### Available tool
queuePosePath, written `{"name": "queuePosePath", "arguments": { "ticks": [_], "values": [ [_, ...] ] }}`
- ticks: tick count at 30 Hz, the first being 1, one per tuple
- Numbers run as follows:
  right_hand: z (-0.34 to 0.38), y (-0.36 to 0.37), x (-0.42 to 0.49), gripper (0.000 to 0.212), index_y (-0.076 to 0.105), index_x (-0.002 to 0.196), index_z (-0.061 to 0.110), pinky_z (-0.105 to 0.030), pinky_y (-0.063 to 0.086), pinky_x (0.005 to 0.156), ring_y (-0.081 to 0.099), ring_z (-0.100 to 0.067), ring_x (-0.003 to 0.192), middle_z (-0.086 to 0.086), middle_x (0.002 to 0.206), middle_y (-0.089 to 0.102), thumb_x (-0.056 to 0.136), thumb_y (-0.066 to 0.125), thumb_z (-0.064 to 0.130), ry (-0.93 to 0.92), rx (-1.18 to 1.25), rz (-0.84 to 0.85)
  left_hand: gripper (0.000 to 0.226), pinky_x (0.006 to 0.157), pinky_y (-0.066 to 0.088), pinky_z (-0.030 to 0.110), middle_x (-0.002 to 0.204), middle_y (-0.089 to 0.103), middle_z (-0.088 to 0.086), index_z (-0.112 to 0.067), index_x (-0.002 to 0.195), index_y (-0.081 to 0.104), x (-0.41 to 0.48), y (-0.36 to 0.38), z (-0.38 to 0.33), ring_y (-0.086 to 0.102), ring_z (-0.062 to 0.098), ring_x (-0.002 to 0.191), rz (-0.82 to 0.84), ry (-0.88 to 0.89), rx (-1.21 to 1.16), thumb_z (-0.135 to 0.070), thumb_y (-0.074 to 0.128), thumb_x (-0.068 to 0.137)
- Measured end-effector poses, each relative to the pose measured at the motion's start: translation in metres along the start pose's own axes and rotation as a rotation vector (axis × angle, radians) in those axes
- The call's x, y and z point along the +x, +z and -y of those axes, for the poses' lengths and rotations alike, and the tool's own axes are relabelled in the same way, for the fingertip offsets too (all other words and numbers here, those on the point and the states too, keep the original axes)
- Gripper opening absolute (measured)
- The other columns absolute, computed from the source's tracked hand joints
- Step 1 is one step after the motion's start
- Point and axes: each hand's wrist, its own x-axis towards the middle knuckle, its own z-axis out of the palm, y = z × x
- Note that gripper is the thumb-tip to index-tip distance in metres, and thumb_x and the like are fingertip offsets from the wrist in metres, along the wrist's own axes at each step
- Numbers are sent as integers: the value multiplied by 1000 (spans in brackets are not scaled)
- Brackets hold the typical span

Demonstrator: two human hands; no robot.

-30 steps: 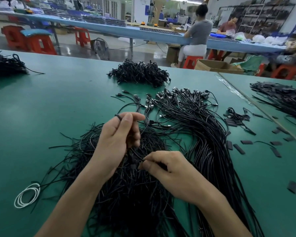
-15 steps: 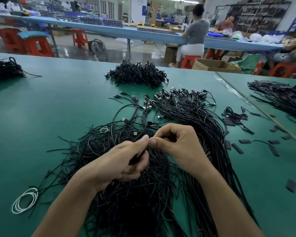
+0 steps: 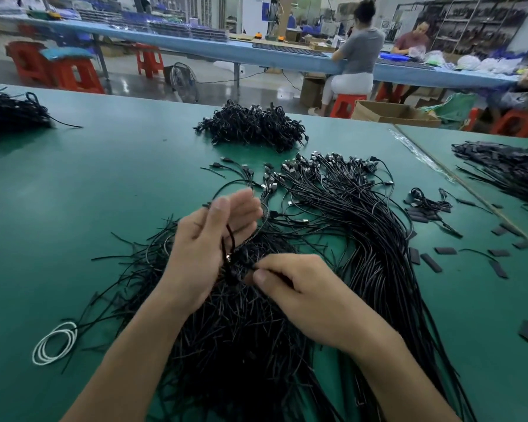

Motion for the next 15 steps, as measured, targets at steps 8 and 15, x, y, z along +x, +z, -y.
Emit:
{"name": "queuePosePath", "arguments": {
  "ticks": [8,15],
  "values": [
    [0,-28,21,11,74,76,25,-17,43,58,53,-2,60,10,68,62,79,83,30,-55,73,-258,64,44,49,24,62,69,12,-4,75,74,-10,13,-9,62,18,47,284,-354,368,-41,33,105],
    [-9,-26,37,22,73,81,19,-22,38,51,44,-5,52,2,61,60,85,69,40,7,244,-298,49,33,25,17,42,36,-7,-20,59,54,-7,3,-12,26,6,33,373,-411,-2,-51,46,96]
  ]
}}
